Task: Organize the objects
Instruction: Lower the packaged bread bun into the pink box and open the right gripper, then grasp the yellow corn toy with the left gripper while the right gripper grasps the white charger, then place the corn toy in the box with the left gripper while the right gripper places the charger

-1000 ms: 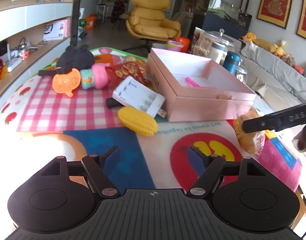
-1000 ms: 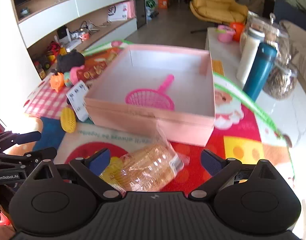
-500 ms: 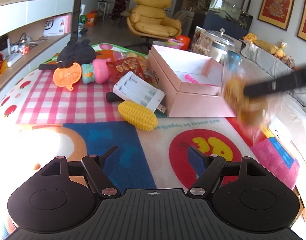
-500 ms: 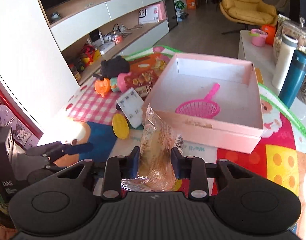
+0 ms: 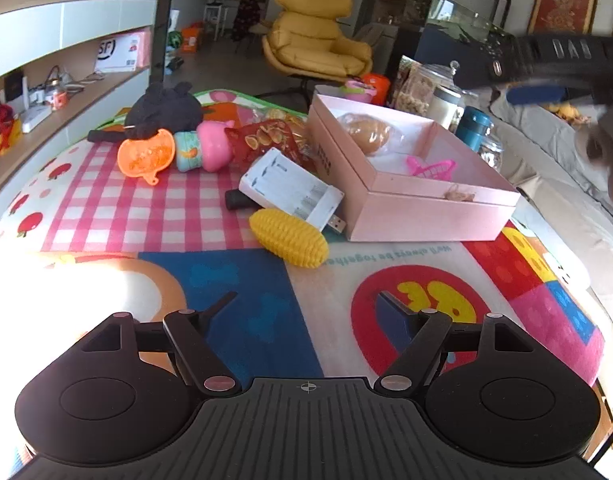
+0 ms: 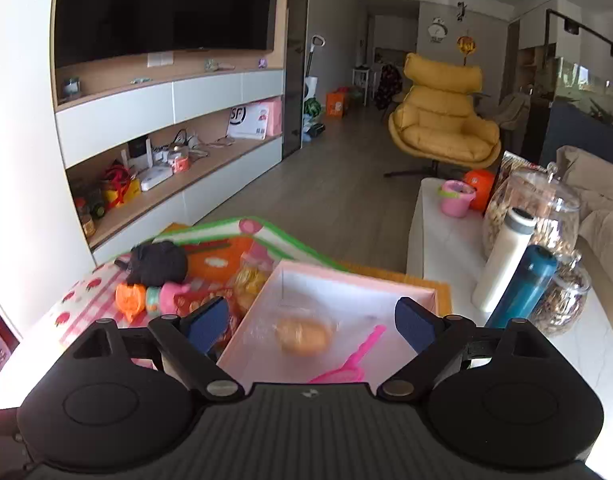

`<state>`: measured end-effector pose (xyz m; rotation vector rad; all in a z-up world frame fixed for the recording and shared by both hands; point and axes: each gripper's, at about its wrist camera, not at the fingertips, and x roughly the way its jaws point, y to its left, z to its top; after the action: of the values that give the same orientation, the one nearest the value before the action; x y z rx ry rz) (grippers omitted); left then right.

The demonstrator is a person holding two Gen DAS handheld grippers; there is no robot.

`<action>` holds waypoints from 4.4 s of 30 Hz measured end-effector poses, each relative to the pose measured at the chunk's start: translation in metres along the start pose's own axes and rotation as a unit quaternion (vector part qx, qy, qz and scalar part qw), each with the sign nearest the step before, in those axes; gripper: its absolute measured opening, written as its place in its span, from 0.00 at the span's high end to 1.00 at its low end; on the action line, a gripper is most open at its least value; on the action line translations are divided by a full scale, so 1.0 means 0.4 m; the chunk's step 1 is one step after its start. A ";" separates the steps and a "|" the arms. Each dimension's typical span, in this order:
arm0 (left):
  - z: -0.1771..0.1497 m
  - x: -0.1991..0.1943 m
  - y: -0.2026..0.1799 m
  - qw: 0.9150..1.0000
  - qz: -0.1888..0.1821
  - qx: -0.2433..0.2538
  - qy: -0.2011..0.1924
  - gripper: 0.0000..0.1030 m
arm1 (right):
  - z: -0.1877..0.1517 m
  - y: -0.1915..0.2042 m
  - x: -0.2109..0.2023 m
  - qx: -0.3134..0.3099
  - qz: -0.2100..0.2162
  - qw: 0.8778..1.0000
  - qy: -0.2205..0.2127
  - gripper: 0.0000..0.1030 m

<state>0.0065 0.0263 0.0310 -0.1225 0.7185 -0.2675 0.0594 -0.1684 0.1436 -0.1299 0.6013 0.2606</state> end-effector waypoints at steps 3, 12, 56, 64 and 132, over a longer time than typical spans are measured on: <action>0.026 0.001 0.000 1.000 0.005 -0.016 -0.022 0.23 | -0.118 0.046 -0.001 -0.034 -0.024 0.999 -0.005 0.11; 0.072 0.103 -0.026 0.997 0.067 -0.014 -0.028 0.46 | -0.332 0.077 0.059 -0.016 -0.047 0.999 0.022 0.05; -0.092 -0.119 0.183 0.998 -0.009 -0.064 -0.023 0.56 | -0.138 0.479 0.299 -0.302 0.018 0.945 0.126 0.78; -0.086 -0.113 0.165 0.998 -0.013 -0.067 -0.012 0.56 | -0.211 0.408 0.162 -0.251 0.073 0.955 0.140 0.80; 0.219 0.034 -0.291 0.989 -0.007 0.106 -0.099 0.62 | -0.383 -0.014 -0.112 -0.007 0.027 0.999 -0.018 0.18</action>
<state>0.0513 -0.0874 0.1113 0.0481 0.4878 -0.3395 -0.0576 -0.2132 0.0443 -0.1219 0.5682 0.3184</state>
